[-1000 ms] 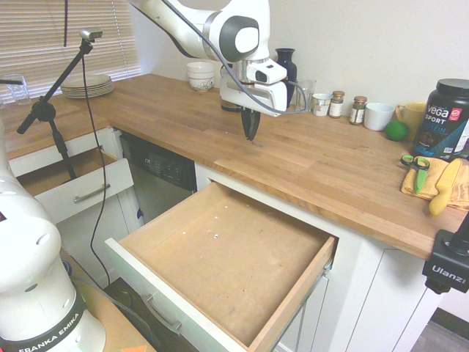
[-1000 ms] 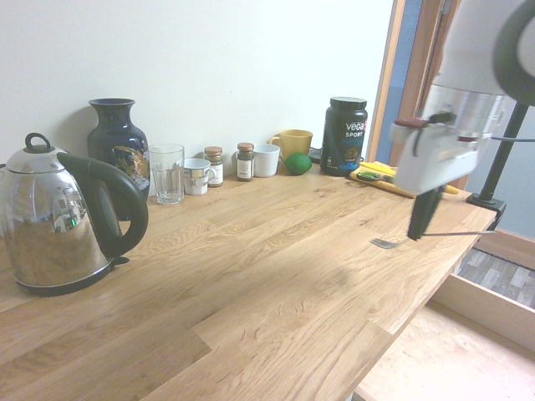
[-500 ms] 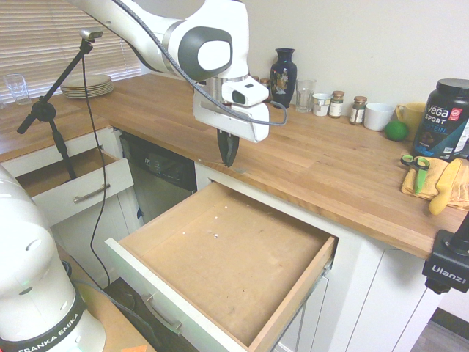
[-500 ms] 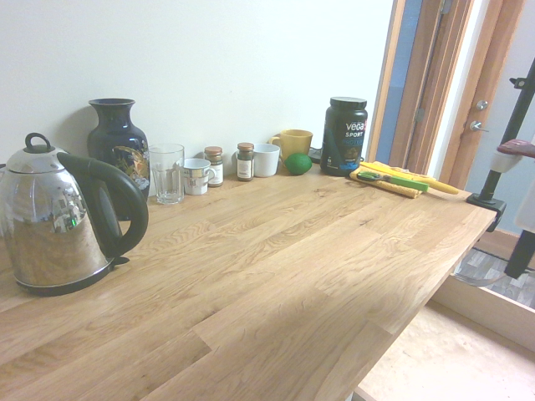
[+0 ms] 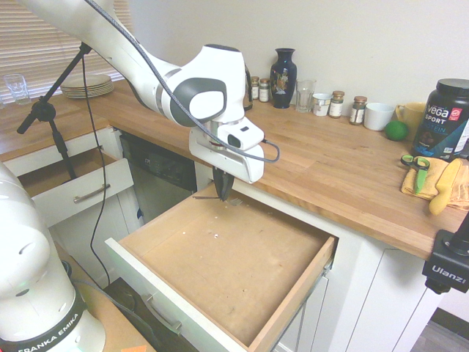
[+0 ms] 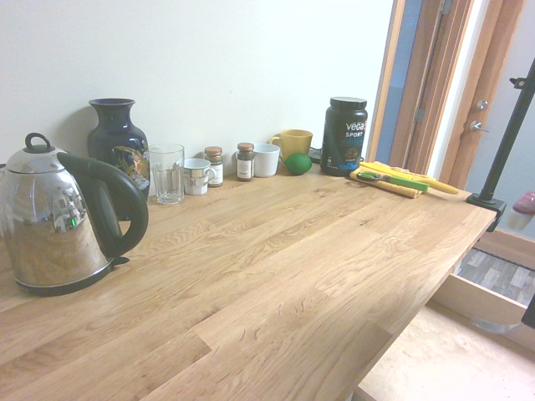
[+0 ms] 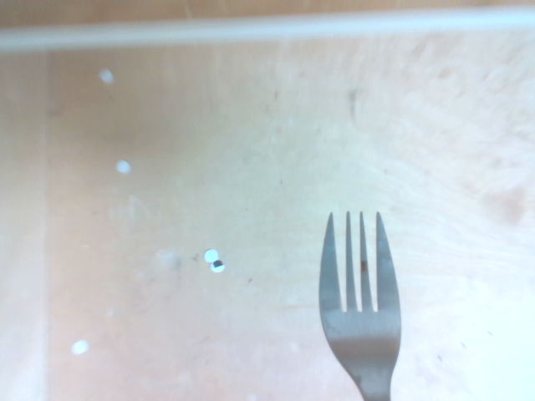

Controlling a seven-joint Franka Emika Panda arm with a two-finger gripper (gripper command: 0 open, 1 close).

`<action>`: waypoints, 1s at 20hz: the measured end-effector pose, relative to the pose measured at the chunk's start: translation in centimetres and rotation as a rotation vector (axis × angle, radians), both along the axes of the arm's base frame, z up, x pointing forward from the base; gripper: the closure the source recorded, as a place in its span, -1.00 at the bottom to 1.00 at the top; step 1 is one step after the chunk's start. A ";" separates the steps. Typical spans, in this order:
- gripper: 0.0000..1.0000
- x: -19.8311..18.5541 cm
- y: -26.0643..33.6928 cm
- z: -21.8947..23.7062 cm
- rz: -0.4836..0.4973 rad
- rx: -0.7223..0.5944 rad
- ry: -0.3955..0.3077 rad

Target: Put fork in the drawer

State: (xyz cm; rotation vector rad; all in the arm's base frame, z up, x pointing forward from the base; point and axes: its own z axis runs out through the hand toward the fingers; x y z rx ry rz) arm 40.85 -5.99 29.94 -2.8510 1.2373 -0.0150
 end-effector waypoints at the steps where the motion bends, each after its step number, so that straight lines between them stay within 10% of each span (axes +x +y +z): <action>1: 1.00 0.1 0.0 -1.4 0.001 0.000 0.001; 20: 1.00 -0.8 -0.2 -14.8 -0.028 0.004 0.114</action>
